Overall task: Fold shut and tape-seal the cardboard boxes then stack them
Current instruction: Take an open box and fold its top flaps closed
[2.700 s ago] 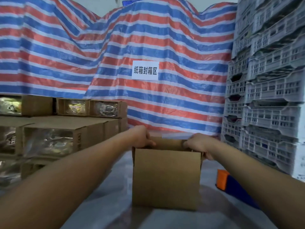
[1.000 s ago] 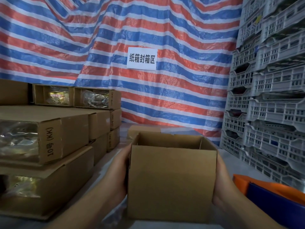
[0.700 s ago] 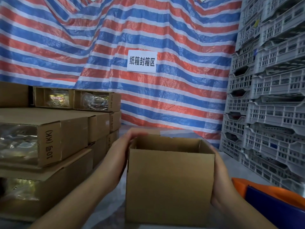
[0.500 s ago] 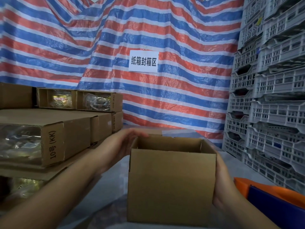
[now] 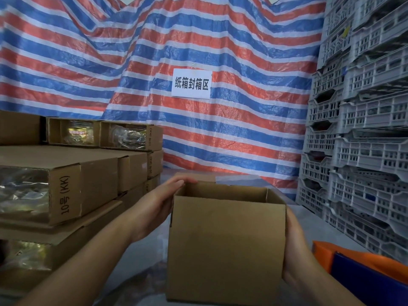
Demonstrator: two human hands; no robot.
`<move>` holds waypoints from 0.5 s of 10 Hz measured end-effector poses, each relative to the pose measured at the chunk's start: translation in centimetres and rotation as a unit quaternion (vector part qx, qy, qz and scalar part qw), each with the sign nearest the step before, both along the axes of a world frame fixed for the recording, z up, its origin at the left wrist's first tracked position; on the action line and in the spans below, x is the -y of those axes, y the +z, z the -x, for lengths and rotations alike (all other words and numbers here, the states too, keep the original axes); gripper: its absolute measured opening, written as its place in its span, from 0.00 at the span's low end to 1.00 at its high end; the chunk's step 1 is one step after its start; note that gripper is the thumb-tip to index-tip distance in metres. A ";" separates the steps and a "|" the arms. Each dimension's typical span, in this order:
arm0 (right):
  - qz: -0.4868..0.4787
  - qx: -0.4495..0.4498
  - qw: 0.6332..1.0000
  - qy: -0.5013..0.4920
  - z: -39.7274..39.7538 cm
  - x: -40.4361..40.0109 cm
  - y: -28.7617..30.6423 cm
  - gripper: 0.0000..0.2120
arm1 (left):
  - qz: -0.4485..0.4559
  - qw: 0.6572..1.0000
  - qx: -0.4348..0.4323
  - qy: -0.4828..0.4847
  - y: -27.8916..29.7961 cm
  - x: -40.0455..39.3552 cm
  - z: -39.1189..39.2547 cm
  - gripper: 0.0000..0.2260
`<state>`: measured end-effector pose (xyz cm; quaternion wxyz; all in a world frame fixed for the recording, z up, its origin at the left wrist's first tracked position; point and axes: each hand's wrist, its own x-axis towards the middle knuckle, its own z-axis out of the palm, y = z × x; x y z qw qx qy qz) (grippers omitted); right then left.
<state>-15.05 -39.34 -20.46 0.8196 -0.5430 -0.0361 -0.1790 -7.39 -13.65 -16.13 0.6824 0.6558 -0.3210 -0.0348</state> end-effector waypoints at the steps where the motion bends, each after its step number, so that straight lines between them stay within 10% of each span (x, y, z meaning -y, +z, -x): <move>1: 0.050 0.024 0.998 -0.025 -0.6 0.2 -0.2 0.16 | -0.004 1.000 0.015 0.007 -0.1 0.3 0.1 0.15; 5: 0.388 -0.005 0.921 -0.040 0.2 3.3 7.1 0.20 | -0.011 0.998 0.047 0.034 -0.4 0.6 0.6 0.15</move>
